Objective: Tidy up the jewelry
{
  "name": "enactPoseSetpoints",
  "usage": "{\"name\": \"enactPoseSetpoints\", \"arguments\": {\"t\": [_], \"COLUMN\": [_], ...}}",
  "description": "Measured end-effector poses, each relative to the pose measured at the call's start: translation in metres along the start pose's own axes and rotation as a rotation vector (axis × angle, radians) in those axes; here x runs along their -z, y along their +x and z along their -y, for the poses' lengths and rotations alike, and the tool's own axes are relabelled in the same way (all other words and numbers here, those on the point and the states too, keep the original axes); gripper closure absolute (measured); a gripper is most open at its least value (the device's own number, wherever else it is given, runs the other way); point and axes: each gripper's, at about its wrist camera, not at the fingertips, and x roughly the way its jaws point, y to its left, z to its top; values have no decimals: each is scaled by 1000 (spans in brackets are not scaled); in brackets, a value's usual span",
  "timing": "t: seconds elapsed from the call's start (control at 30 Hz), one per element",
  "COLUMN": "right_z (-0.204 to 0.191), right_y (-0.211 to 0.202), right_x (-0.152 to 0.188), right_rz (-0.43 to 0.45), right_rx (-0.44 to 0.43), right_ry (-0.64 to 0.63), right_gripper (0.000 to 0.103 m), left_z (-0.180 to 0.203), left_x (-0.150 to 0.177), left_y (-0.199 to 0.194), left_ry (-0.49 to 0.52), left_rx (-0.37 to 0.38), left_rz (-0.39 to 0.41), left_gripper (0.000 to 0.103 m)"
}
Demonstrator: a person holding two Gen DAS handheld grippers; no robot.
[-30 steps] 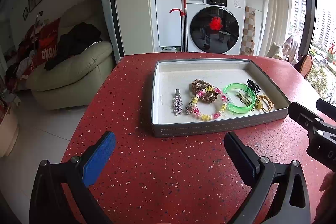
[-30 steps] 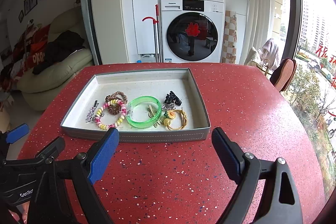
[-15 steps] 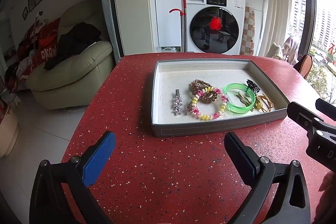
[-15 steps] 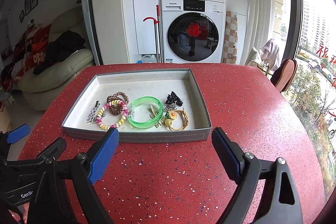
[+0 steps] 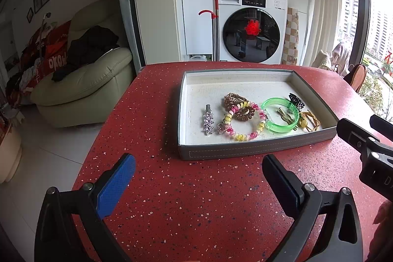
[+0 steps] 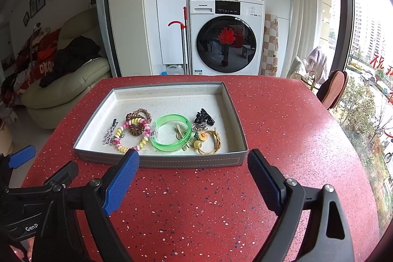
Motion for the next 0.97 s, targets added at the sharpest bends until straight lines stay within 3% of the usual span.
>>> {"name": "enactPoseSetpoints", "arguments": {"t": [0.97], "right_z": [-2], "right_y": [0], "right_x": [0], "right_rz": [0], "right_rx": [-3], "right_ry": [-1], "right_gripper": [11], "left_z": [-3], "left_x": [1], "left_y": [1], "left_ry": [0], "left_rx": [-12], "left_rz": [-5], "left_gripper": [0]}}
